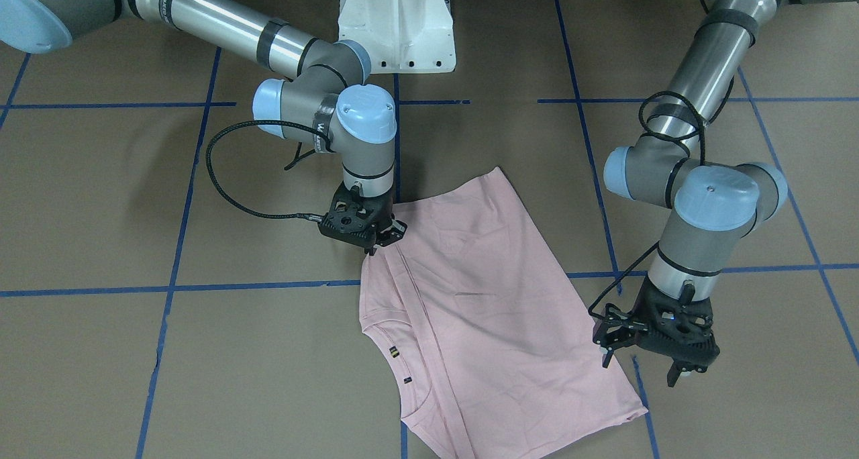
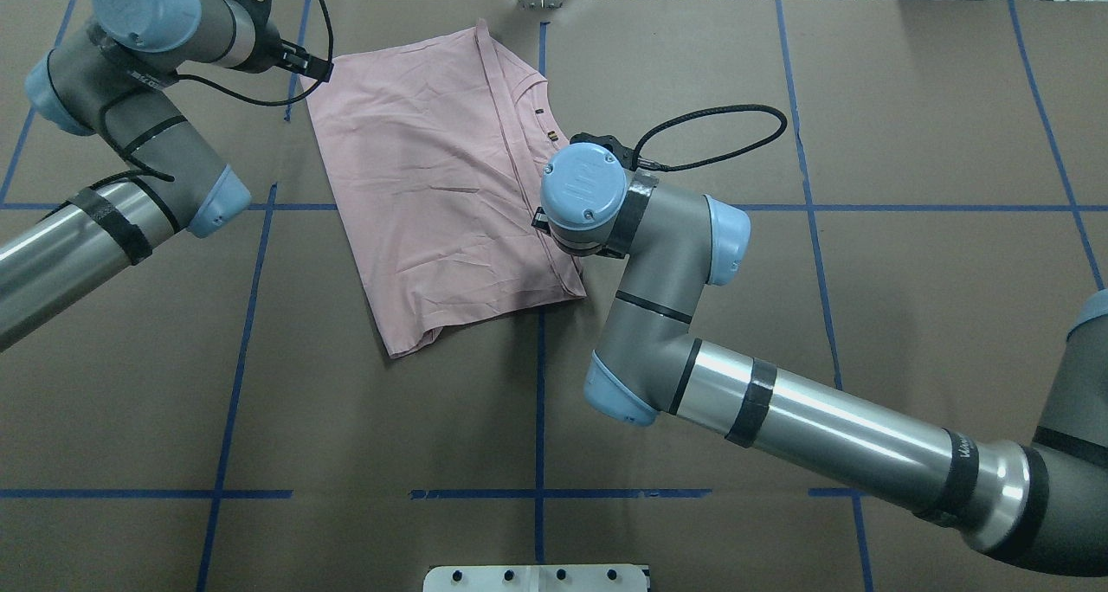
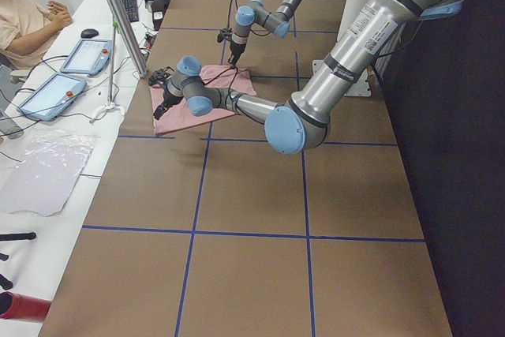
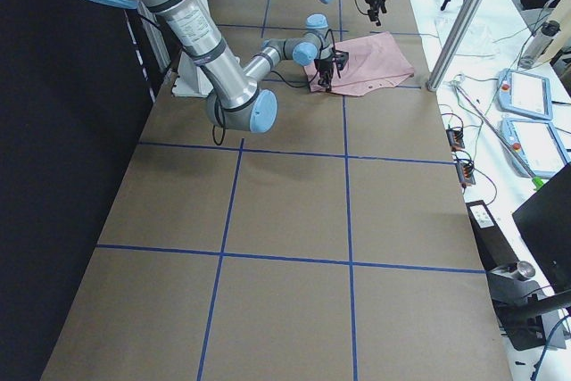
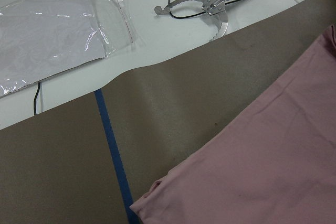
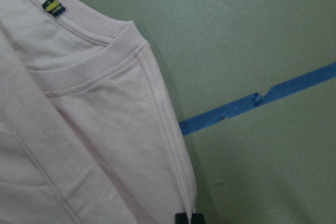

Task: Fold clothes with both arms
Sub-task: 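Drag the shirt toward the robot with the right gripper, straightening it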

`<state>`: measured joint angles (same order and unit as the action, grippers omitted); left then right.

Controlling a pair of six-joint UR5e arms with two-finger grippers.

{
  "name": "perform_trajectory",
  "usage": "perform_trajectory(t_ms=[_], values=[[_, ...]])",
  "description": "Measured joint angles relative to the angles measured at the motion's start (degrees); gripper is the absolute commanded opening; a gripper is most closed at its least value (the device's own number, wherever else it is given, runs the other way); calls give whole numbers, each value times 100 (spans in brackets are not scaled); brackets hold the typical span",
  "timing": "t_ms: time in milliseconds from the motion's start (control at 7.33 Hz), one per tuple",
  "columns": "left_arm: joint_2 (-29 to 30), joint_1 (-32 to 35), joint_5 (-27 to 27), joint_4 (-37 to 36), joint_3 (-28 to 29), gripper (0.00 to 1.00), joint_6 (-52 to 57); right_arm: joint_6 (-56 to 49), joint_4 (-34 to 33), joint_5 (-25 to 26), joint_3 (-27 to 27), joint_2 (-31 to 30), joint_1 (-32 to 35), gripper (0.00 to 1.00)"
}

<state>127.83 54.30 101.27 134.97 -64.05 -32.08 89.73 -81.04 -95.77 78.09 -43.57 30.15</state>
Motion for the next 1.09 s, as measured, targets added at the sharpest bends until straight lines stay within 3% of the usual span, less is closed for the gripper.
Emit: perform_trajectory(t_ms=[409, 682, 819, 1092], values=[[-53, -10, 7, -21, -117, 100, 0, 132, -519, 539, 2015, -1278, -654, 0], [-64, -42, 7, -10, -139, 100, 0, 503, -583, 1193, 2932, -1991, -1367, 0], [-74, -69, 7, -7, -163, 100, -2, 600, -617, 1403, 3096, -2116, -1604, 99], [-112, -107, 11, -15, -258, 100, -4, 635, -672, 1586, 3227, -2251, -1815, 100]])
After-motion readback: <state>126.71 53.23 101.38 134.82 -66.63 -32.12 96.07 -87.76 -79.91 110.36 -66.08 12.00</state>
